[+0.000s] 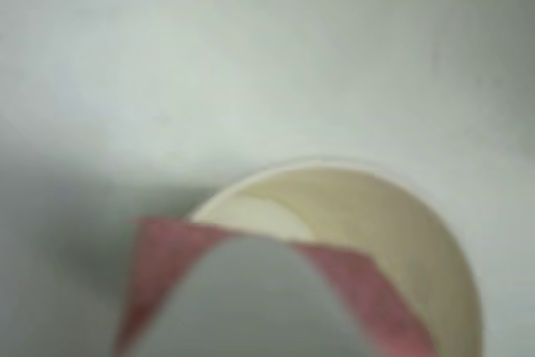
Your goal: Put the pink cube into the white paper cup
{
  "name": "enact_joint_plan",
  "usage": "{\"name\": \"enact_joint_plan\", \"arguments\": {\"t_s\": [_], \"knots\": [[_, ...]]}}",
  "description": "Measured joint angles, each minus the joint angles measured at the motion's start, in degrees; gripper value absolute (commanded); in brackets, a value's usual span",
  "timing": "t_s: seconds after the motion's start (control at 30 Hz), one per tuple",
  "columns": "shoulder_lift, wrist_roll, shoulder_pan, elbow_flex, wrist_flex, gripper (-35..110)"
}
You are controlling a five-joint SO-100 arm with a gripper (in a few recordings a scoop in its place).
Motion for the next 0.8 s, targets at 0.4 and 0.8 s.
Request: {"name": "enact_joint_plan", "arguments": {"t_s": [0.4, 0.8], "knots": [[-2.29, -1.23, 2.81, -0.18, 0.18, 17], [-3.60, -4.57, 2.81, -1.58, 0.97, 40]]}}
